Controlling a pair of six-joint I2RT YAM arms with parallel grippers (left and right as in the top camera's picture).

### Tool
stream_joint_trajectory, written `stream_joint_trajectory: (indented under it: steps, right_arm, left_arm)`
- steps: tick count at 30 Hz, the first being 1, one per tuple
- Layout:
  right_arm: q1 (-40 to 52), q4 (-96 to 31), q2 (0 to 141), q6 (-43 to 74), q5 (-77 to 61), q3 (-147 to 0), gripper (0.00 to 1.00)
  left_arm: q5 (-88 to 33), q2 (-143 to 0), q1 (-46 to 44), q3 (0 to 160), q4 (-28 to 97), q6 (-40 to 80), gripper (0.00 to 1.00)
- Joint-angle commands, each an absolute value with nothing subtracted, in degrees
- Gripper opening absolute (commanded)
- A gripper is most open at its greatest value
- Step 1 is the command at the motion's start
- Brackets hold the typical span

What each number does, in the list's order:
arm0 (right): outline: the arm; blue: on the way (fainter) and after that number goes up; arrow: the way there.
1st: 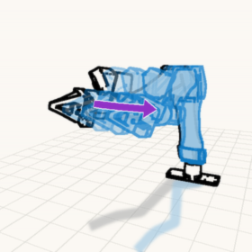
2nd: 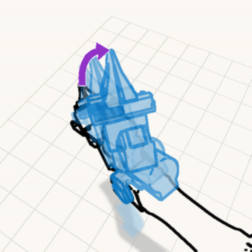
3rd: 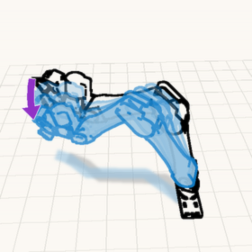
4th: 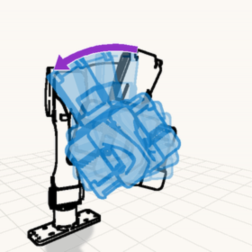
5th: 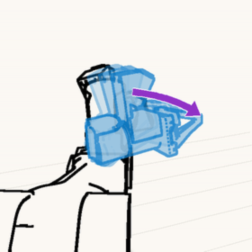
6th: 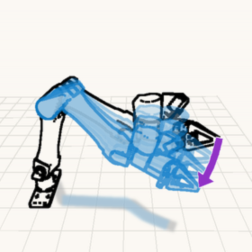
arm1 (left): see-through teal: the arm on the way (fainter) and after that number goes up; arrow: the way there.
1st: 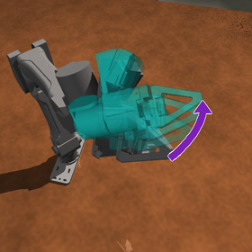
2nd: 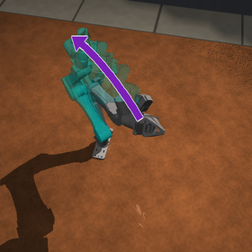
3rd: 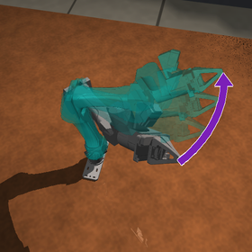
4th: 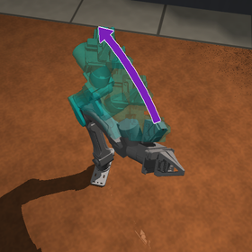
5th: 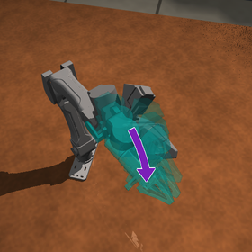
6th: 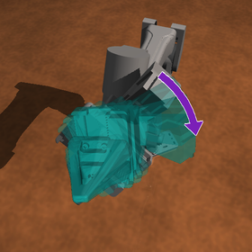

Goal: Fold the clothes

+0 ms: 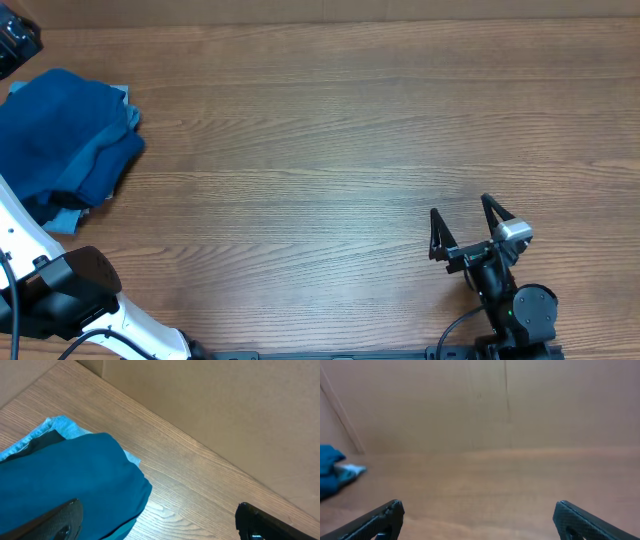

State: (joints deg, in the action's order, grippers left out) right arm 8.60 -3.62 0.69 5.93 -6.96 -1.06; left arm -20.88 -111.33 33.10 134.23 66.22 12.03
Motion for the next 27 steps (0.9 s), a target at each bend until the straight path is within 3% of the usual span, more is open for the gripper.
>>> stream_joint_trajectory:
  steps: [1, 23, 27]
  right_arm:
    - [8.23, -4.21, 0.19, 6.02, -6.07, -0.45, 1.0]
    - [8.23, -4.23, 0.19, 6.02, -6.07, -0.47, 1.0]
    - [8.23, -4.23, 0.19, 6.02, -6.07, -0.47, 1.0]
  left_arm:
    - [-21.41, -111.74, 33.06, 134.3, 66.19, 12.01, 1.0]
    - [-20.73, -111.92, 32.21, 134.23, 66.24, 12.01, 1.0]
    - [-20.51, -102.91, 32.23, 134.23, 67.48, 12.01, 1.0]
